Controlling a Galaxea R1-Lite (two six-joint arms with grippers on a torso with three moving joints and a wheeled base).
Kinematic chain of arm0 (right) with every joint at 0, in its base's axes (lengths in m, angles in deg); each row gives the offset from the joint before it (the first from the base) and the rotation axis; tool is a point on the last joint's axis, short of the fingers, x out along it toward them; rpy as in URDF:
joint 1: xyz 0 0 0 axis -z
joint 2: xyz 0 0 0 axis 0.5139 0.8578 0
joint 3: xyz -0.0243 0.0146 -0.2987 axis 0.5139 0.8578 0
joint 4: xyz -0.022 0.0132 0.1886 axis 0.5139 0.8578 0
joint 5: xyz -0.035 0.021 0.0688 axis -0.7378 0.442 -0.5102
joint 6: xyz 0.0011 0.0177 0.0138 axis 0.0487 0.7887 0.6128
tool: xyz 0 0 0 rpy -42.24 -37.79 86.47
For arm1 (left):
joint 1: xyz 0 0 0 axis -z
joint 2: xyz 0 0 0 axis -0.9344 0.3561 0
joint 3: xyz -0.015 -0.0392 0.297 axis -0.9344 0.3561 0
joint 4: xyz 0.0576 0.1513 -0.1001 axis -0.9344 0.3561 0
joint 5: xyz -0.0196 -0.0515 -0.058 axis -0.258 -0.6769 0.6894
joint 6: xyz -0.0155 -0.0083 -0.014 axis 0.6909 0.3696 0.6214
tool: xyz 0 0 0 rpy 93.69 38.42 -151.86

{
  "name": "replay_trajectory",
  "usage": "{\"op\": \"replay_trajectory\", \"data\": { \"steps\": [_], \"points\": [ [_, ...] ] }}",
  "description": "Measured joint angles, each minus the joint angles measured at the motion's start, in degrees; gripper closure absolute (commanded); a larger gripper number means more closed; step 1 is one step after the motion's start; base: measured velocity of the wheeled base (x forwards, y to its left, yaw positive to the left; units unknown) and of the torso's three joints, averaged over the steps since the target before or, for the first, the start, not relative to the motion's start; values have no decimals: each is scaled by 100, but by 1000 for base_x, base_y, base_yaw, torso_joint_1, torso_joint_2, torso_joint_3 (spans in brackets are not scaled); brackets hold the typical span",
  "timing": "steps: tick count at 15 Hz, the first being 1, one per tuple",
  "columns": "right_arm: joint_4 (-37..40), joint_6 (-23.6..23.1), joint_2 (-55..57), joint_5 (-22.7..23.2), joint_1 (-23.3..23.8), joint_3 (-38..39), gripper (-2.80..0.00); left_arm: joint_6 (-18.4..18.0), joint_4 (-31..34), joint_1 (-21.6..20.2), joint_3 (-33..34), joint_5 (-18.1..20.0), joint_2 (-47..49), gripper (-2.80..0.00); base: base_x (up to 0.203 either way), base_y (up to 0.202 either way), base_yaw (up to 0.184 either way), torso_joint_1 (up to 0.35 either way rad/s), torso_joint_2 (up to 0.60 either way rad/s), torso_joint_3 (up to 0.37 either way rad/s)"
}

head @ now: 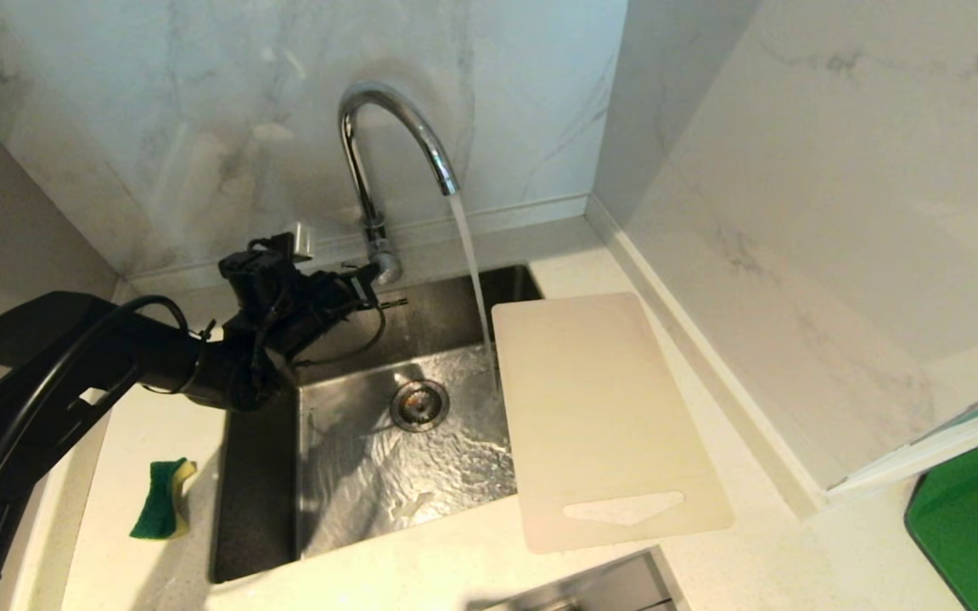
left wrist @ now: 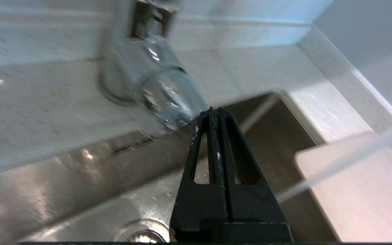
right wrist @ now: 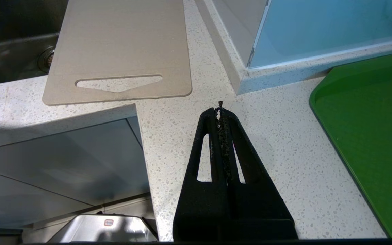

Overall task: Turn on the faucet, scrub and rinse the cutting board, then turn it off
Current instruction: Turn off the tap

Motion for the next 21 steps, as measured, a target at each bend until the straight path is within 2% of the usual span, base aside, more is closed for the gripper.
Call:
{"op": "replay_trajectory", "data": {
  "steps": [21],
  "points": [
    [0,2,0,-1,0,0,0,11,400,-416,-1069,-94,479,0,0,0,0,0,0,0]
  ]
}}
